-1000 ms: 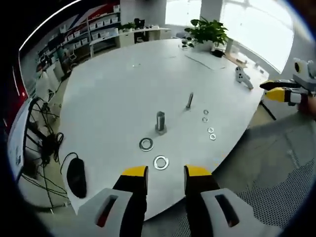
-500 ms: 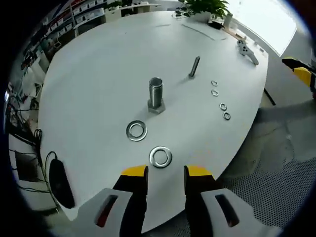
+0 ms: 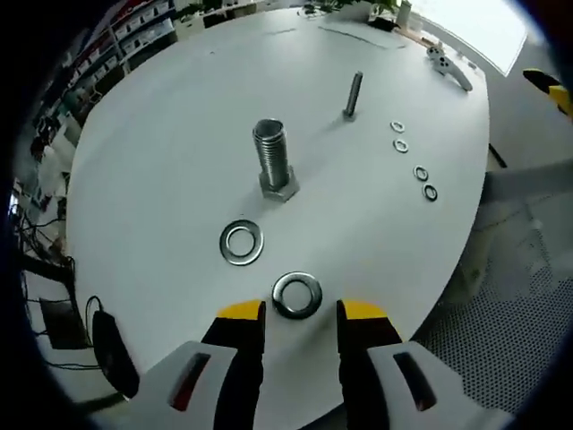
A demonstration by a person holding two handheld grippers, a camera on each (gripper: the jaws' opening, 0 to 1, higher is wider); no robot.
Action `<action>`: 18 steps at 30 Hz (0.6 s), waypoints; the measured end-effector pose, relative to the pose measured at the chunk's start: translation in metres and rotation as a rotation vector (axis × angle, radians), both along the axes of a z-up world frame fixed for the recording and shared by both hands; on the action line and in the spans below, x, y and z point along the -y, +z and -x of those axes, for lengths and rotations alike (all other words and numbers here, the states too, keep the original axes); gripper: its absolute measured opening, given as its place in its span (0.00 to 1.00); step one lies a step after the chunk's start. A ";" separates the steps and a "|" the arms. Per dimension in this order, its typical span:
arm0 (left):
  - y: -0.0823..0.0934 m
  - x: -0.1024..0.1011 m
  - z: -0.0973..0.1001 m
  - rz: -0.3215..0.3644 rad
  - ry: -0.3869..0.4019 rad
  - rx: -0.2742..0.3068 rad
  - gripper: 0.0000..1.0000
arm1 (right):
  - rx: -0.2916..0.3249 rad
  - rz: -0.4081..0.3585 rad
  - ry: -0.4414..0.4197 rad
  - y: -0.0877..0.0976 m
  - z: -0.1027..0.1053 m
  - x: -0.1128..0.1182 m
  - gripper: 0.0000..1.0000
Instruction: Place the washer onto the threaded stud by aligning its center hole with the stud, sliding it down to the base, and recovering from edge contact or off-axis alignment until the washer reaches the visible bottom stop.
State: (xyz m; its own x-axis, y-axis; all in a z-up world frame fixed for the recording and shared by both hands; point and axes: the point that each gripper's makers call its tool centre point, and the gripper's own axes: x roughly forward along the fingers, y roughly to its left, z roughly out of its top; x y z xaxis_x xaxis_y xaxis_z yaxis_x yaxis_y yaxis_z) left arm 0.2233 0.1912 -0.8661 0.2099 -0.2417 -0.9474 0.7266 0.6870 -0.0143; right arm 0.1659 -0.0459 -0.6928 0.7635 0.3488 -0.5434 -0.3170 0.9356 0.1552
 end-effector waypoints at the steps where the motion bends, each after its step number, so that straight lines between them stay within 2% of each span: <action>1: -0.003 -0.001 0.001 -0.008 0.012 -0.015 0.30 | 0.001 0.002 0.000 0.000 0.000 0.000 0.33; 2: -0.001 0.001 -0.004 -0.003 -0.017 0.016 0.30 | 0.002 0.002 -0.002 0.000 0.000 0.001 0.33; 4: -0.001 0.000 -0.004 -0.011 -0.013 0.000 0.29 | 0.006 0.001 -0.008 0.001 0.000 0.002 0.33; 7: 0.000 -0.002 -0.007 -0.026 -0.045 0.007 0.26 | 0.006 0.002 -0.012 0.001 0.000 0.003 0.33; 8: 0.000 -0.002 -0.006 -0.022 -0.034 0.004 0.26 | 0.007 0.003 -0.011 0.001 -0.001 0.003 0.33; 10: -0.001 0.000 -0.005 -0.032 -0.086 0.011 0.26 | 0.008 0.004 -0.011 0.001 -0.001 0.003 0.33; 18: -0.002 0.000 -0.011 -0.062 -0.094 -0.054 0.21 | 0.016 0.002 -0.015 0.003 -0.001 0.003 0.33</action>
